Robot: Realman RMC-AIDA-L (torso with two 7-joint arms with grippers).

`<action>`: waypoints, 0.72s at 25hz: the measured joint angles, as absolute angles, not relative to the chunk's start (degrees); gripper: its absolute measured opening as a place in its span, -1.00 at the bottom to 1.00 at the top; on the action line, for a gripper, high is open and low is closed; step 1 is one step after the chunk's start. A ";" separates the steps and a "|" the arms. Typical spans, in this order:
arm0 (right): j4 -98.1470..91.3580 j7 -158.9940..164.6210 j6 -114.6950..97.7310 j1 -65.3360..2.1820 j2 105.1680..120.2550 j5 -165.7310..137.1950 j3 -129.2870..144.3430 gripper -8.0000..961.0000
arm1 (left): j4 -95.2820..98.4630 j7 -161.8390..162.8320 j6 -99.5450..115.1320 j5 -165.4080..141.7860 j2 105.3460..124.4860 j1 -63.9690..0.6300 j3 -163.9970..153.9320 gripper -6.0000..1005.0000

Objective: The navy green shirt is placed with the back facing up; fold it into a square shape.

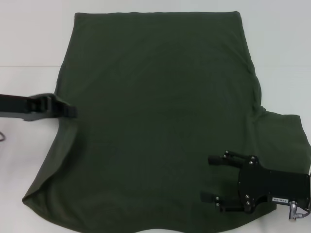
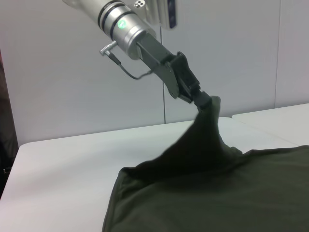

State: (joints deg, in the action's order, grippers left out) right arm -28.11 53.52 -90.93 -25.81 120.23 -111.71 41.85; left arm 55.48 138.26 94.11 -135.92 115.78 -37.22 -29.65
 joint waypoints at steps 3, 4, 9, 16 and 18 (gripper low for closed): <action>-28.04 53.52 -90.93 -25.81 120.23 -111.71 41.94 0.90 | 55.32 138.03 92.43 -136.02 117.42 -37.43 -31.48 -0.90; -28.01 53.52 -90.95 -25.78 120.23 -111.71 41.96 0.90 | 55.12 138.08 91.35 -136.17 117.88 -37.42 -32.54 -0.90; -27.42 53.47 -91.05 -25.66 120.23 -111.71 42.03 0.90 | 51.96 138.23 87.38 -136.37 118.45 -37.22 -35.97 -0.88; -27.39 53.44 -91.11 -25.66 120.24 -111.71 41.94 0.90 | 48.19 138.02 83.52 -136.46 118.50 -36.82 -37.93 -0.87; -27.39 53.42 -91.12 -25.66 120.23 -111.71 41.88 0.90 | 46.86 138.00 82.45 -136.48 118.50 -36.80 -38.65 -0.87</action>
